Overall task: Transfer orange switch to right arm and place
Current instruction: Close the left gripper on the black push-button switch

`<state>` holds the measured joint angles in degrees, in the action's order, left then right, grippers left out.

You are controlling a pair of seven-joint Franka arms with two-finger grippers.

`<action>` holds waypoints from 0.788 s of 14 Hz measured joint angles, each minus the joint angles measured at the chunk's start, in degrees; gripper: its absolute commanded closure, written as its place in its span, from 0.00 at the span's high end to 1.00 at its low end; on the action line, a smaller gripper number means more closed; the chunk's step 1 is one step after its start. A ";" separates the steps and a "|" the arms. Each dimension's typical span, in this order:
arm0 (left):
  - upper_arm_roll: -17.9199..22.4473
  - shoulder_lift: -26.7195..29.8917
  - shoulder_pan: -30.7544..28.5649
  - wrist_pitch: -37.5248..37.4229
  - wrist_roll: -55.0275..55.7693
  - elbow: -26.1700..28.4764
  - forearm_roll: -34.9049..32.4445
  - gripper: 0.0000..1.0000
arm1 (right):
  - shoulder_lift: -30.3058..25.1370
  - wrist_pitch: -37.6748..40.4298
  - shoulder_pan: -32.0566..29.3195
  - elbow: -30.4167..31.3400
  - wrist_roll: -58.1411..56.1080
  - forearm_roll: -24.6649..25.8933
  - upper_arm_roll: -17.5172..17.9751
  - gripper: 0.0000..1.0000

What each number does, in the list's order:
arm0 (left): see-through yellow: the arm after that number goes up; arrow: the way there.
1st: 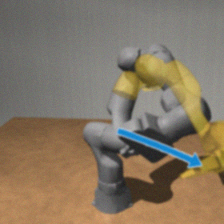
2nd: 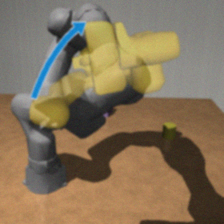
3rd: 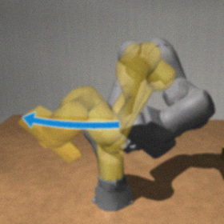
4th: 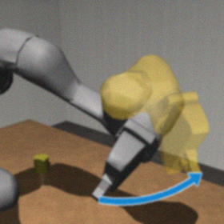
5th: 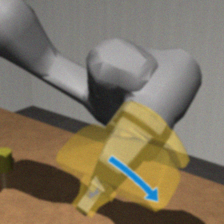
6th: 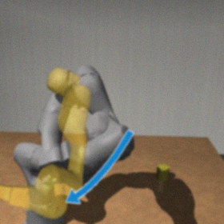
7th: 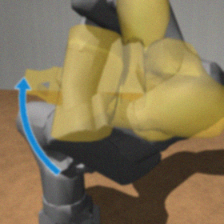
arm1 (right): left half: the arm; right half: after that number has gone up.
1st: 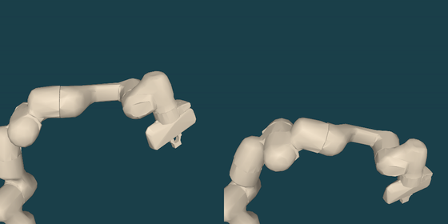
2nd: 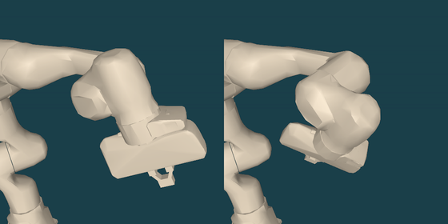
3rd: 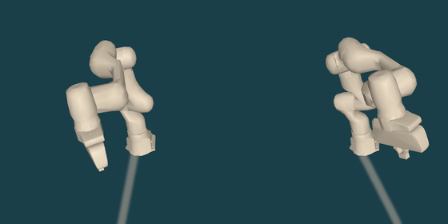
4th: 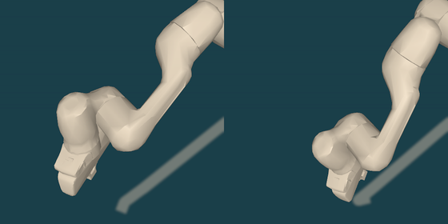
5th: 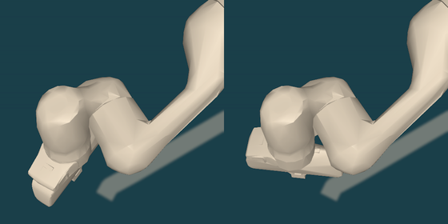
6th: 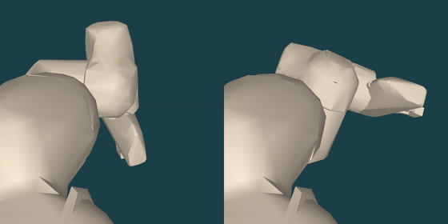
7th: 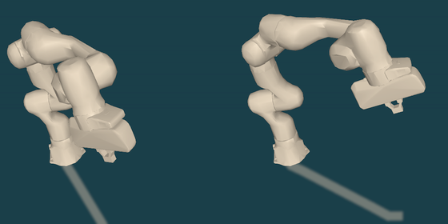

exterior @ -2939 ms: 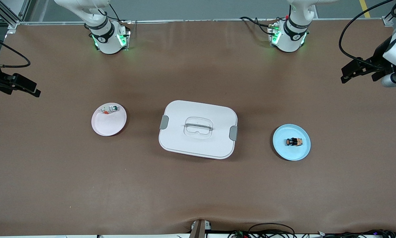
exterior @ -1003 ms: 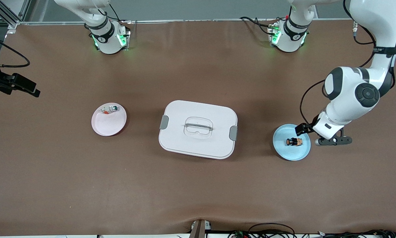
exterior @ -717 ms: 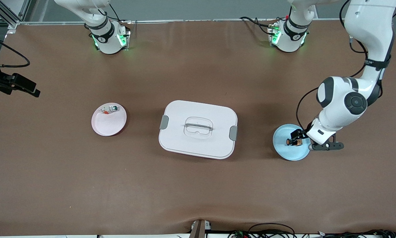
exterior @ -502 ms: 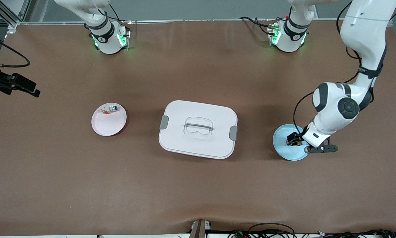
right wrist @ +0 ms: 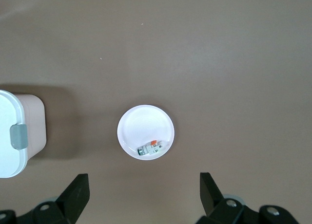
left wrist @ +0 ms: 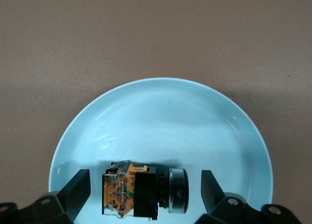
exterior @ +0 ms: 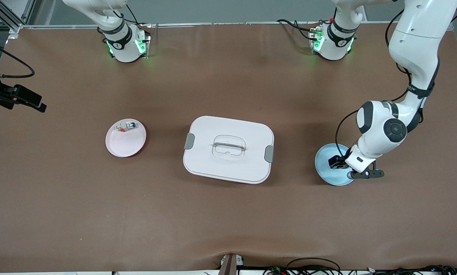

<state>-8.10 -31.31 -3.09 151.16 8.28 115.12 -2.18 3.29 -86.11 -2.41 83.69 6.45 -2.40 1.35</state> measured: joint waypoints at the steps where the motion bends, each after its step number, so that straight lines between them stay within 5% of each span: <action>1: 0.03 -0.62 -0.03 0.39 0.00 0.00 0.00 0.95 | 0.00 0.00 0.00 0.00 0.00 0.00 0.00 1.00; 6: 0.04 -1.15 -0.07 0.68 0.00 -0.09 0.00 0.09 | 0.00 0.00 0.00 0.00 0.00 0.00 0.00 1.00; 7: 0.04 -1.06 -0.06 0.56 -0.01 -0.15 -0.01 0.00 | 0.00 0.00 0.00 0.00 0.00 0.00 0.00 1.00; 11: 0.03 0.92 -0.07 -2.01 -0.10 -0.77 -0.03 0.00 | 0.00 0.00 0.00 0.00 0.00 0.00 0.00 1.00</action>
<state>-8.07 -30.39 -3.16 149.16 8.18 114.35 -2.22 3.29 -86.11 -2.41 83.70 6.45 -2.40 1.35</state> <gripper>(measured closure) 0.278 0.000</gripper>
